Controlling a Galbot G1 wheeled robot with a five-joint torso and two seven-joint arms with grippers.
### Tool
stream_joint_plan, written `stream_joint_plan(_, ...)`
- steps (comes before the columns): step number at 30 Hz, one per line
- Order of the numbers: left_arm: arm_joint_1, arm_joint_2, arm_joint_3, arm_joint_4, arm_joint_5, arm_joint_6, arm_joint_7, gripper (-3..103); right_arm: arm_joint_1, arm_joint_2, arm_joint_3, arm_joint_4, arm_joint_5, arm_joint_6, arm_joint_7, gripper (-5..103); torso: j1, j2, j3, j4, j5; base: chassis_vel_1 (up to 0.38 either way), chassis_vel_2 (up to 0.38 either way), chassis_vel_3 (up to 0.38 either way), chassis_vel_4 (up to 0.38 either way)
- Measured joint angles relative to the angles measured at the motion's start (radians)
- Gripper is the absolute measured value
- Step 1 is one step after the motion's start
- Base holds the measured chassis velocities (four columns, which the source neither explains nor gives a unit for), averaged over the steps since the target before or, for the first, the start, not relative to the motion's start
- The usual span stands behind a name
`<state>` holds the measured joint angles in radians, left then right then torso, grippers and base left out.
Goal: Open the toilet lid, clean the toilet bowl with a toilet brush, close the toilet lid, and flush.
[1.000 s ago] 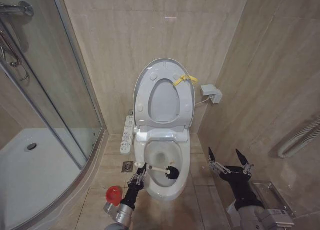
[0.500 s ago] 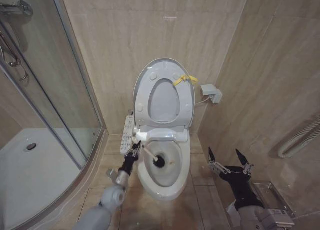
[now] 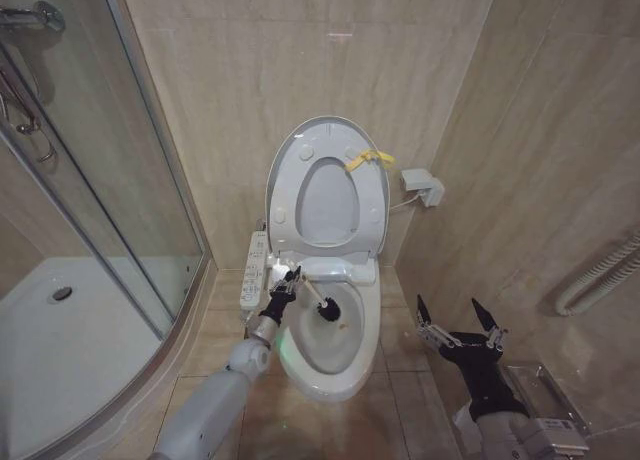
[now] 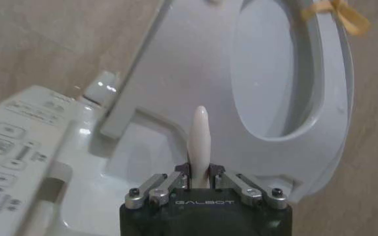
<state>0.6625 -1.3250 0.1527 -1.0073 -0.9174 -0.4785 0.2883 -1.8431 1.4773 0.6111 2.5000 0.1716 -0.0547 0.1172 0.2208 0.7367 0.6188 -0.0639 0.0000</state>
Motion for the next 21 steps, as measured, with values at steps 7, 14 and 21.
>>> stream_joint_plan(7,-0.043,-0.028,0.017,0.137,0.150,-0.052,0.085,19,0.000,0.000,0.000,0.000,0.000,0.000,0.000,100,0.000,0.000,0.000,0.0002,0.0002,0.000,0.000,0.000,0.000)
stream_joint_plan(14,-0.068,-0.094,0.000,0.219,0.217,-0.096,0.125,19,0.000,0.000,0.000,0.000,0.000,0.000,0.000,100,0.000,0.000,0.000,0.0000,0.0001,0.000,0.000,0.000,0.000)
stream_joint_plan(21,-0.082,-0.132,0.003,0.181,0.102,-0.084,0.124,19,0.000,0.000,0.000,0.000,0.000,0.000,0.000,100,0.000,0.000,0.000,-0.0003,0.0000,0.000,0.000,0.000,0.000)
